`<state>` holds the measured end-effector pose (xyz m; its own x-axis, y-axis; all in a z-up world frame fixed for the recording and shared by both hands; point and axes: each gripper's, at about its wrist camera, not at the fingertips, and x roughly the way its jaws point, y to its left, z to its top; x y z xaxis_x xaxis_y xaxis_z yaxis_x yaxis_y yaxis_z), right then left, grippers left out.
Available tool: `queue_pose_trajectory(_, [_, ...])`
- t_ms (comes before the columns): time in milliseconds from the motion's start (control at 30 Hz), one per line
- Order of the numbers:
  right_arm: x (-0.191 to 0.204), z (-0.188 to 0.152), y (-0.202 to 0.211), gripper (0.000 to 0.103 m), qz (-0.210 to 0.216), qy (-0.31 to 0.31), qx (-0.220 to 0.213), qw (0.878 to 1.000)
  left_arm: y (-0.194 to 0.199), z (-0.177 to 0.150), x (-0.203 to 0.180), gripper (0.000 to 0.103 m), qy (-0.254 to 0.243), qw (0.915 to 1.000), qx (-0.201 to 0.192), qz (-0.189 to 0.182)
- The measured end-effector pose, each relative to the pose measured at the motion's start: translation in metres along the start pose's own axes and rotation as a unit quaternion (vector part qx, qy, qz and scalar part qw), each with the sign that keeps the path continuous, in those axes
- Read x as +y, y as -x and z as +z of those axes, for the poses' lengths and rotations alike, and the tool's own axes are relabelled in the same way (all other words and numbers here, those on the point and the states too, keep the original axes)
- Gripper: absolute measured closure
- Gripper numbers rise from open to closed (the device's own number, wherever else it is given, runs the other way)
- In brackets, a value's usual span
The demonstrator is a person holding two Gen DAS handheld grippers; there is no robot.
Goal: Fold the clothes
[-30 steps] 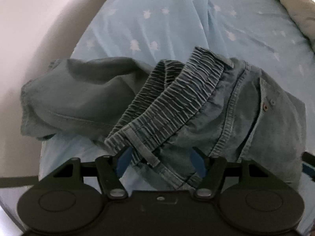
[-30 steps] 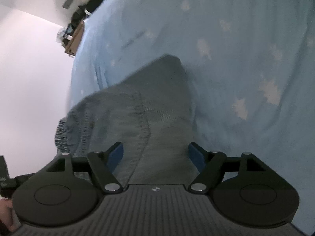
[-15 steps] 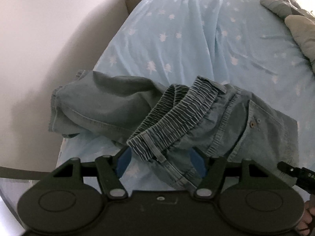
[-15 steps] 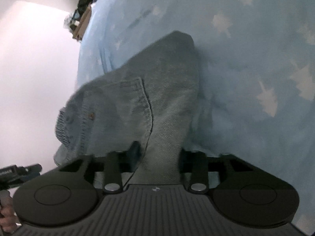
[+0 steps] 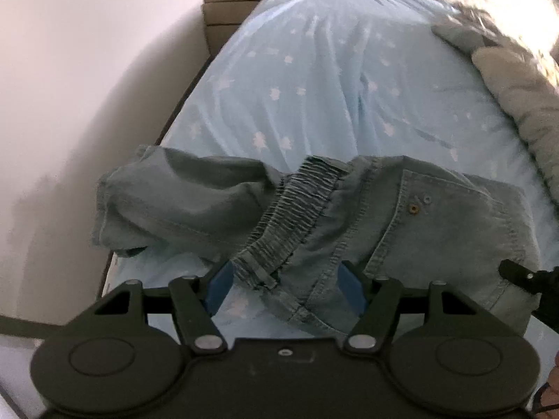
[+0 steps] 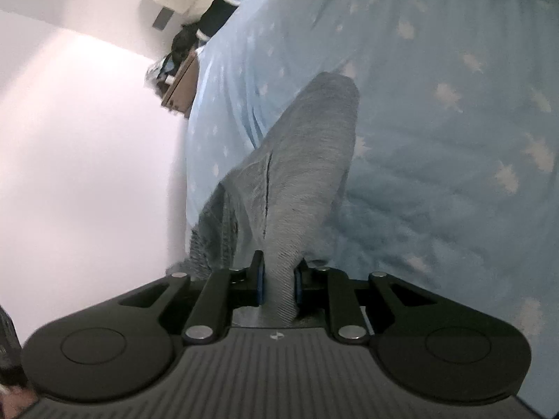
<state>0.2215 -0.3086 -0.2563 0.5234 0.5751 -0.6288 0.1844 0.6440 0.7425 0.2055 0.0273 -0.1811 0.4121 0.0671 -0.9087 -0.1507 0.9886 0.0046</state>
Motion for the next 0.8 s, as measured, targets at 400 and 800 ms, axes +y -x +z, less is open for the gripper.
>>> queue_pose_trajectory(400, [0.128,-0.045,-0.004,0.086,-0.031,0.04,-0.07,0.996,-0.002,0.033,0.131,0.04,0.013,0.9978,-0.018,-0.063])
queue_pose_trajectory(800, [0.266,-0.097,-0.102,0.086,-0.035,0.093,-0.083,0.992,0.0,0.037,0.306,0.04,0.093,0.9929,-0.032,-0.067])
